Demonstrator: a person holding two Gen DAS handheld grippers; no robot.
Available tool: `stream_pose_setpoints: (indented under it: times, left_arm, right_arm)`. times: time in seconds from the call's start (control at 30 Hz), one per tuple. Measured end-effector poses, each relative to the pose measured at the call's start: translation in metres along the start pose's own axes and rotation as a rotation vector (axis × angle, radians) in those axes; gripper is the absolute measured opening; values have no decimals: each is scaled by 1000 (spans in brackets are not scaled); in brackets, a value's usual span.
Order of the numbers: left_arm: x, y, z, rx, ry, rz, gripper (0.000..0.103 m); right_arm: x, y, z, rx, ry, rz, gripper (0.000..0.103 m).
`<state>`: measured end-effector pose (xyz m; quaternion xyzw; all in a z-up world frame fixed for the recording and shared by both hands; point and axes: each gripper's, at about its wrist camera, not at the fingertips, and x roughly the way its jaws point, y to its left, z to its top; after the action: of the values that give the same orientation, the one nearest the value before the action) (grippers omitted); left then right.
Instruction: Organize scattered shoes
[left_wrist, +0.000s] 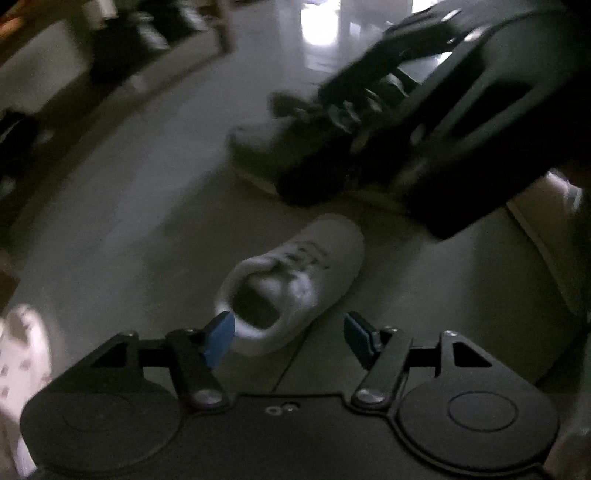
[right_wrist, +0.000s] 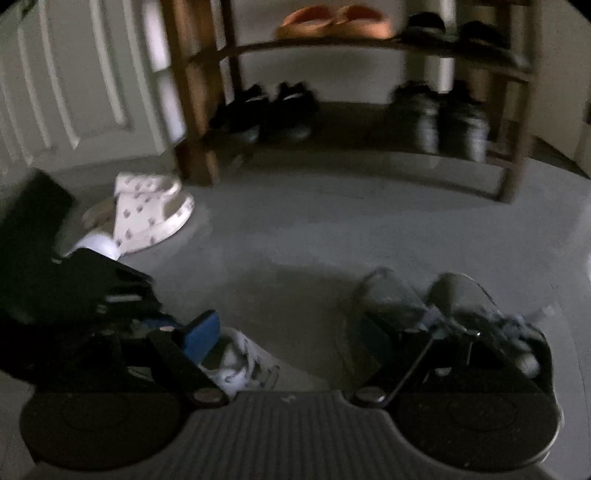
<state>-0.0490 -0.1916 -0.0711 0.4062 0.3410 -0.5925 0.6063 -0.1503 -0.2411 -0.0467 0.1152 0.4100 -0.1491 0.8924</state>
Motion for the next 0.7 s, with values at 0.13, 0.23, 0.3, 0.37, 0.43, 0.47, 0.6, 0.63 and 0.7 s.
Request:
stream_pose_setpoints:
  times: [0.13,0.23,0.3,0.37,0.43,0.47,0.6,0.63,0.7]
  left_arm:
    - [3,24,-10,-251,37,87,67]
    - [0,36,-20,-408,48,115,67]
    - [-1,40,-25,-471,53,124,67]
    - [1,43,-31,-512,71,133,68]
    - [2,46,-36,-536,84,139,68]
    - [1,48,-40,-549,90,141,68]
    - [-4,59,-60,-604,119,159,68]
    - [-8,61,-65,-611,119,162,68]
    - [-13,63,-71,-622,116,166,68]
  right_arm:
    - [44,12,20,-207,161,9,84]
    - [61,17,28,-240,207,10,83]
    - [74,25,31,-275,255,37,81]
    - [83,34,33,-324,299,69,79]
    - [93,44,30,-383,325,64,74]
    - [99,47,28,-395,346,59,67]
    - [119,48,27,-339,411,92,30]
    - [120,44,29,-277,418,88,30]
    - [124,35,32,-151,430,80,28]
